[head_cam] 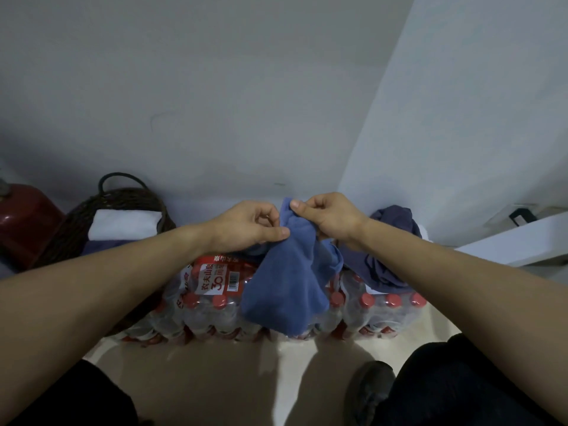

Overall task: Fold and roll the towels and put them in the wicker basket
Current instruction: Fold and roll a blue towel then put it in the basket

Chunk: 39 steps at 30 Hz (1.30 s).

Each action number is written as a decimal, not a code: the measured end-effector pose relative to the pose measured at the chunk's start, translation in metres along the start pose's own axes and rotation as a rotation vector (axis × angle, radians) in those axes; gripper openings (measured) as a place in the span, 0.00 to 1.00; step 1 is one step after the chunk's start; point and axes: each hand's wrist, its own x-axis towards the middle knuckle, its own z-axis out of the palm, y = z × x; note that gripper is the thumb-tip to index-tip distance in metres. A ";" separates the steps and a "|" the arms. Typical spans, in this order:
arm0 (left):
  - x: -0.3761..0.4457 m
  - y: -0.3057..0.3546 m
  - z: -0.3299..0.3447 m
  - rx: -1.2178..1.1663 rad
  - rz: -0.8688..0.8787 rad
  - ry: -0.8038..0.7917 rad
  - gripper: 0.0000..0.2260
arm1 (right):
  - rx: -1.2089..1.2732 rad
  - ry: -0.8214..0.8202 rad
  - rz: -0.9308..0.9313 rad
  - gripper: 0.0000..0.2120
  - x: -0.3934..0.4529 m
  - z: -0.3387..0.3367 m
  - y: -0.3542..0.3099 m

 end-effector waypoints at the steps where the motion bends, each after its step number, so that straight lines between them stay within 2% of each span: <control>1: 0.000 0.003 -0.002 -0.050 -0.023 -0.017 0.07 | 0.000 0.000 -0.005 0.17 0.000 -0.001 0.001; 4: 0.002 0.005 -0.006 -0.191 -0.095 -0.056 0.07 | 0.002 -0.034 -0.024 0.16 -0.001 0.000 0.001; 7: 0.005 0.002 -0.012 0.022 -0.137 -0.021 0.09 | 0.018 -0.046 -0.031 0.17 -0.001 0.002 0.001; 10: 0.005 -0.005 -0.021 0.196 -0.219 -0.123 0.11 | -0.057 -0.037 -0.039 0.16 -0.001 0.001 0.001; 13: 0.003 -0.010 -0.029 0.259 -0.260 -0.174 0.12 | -0.109 -0.073 -0.031 0.17 -0.003 0.001 0.001; 16: 0.000 -0.007 -0.034 0.283 -0.232 -0.115 0.13 | -0.092 -0.086 -0.005 0.17 -0.003 0.002 0.001; 21: -0.003 -0.008 -0.039 0.175 -0.175 -0.030 0.16 | 0.077 -0.144 0.136 0.13 -0.005 0.004 -0.006; 23: -0.005 -0.009 -0.036 0.128 -0.149 0.033 0.16 | -0.050 -0.171 0.131 0.14 -0.008 0.005 -0.010; 25: -0.005 -0.012 -0.031 0.007 -0.158 0.097 0.13 | -0.196 -0.249 0.096 0.15 -0.014 0.003 -0.012; 28: -0.007 -0.010 -0.025 -0.182 -0.171 0.126 0.03 | -0.165 -0.413 0.060 0.13 -0.023 0.002 -0.013; 29: -0.007 -0.008 -0.024 -0.264 -0.170 0.119 0.03 | -0.154 -0.429 0.044 0.14 -0.025 0.005 -0.014; 31: -0.007 -0.003 -0.022 -0.423 -0.153 0.114 0.10 | -0.174 -0.384 -0.011 0.14 -0.027 0.012 -0.015; 34: -0.006 0.004 -0.020 -0.440 -0.083 0.137 0.14 | -0.134 -0.309 -0.063 0.10 -0.026 0.019 -0.017; 37: -0.007 0.006 -0.022 -0.246 -0.056 0.117 0.13 | -0.038 -0.258 -0.030 0.09 -0.026 0.018 -0.021; 39: -0.011 0.003 -0.023 -0.106 -0.116 0.044 0.12 | 0.043 -0.205 -0.017 0.10 -0.025 0.015 -0.023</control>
